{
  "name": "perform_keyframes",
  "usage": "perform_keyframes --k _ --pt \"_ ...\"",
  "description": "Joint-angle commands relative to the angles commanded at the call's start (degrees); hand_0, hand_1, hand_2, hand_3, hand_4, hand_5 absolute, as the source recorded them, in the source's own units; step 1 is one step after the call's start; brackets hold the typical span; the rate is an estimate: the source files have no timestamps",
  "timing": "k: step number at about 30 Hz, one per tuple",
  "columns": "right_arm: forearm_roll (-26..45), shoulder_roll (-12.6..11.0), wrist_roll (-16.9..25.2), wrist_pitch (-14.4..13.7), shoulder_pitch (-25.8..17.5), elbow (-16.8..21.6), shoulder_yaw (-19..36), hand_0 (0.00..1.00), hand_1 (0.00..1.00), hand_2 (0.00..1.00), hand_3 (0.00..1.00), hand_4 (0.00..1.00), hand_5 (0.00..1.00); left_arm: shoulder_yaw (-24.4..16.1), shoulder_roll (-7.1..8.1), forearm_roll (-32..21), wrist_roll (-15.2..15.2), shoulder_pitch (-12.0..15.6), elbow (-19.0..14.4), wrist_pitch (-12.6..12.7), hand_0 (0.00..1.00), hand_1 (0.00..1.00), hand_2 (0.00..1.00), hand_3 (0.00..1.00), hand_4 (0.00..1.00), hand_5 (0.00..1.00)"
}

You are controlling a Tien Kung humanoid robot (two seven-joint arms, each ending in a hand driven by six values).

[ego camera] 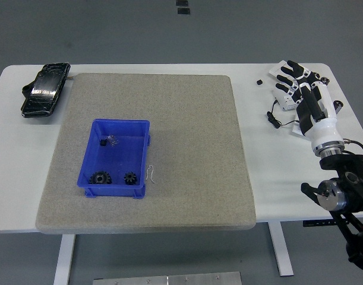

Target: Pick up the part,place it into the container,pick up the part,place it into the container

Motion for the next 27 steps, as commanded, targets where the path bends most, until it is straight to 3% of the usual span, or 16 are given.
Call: perform_keyframes --k 14,27 --pt "-0.93 -1.38 -0.23 -0.61 -1.14 2.03 3.33 0.752 0.715 0.742 0.716 0.849 0.629 0.03 0.17 0.32 -0.1 -0.94 0.11 -0.21 0.681 0.638 0.604 0.594 0.673 0.349" --pt "-0.3 -1.4 0.28 -0.96 -1.43 1.11 3.14 0.745 0.707 0.734 0.7 0.849 0.635 1.17 -0.11 -0.87 -0.72 -1.3 0.28 -0.3 0.681 0.639 0.604 0.594 0.674 0.343"
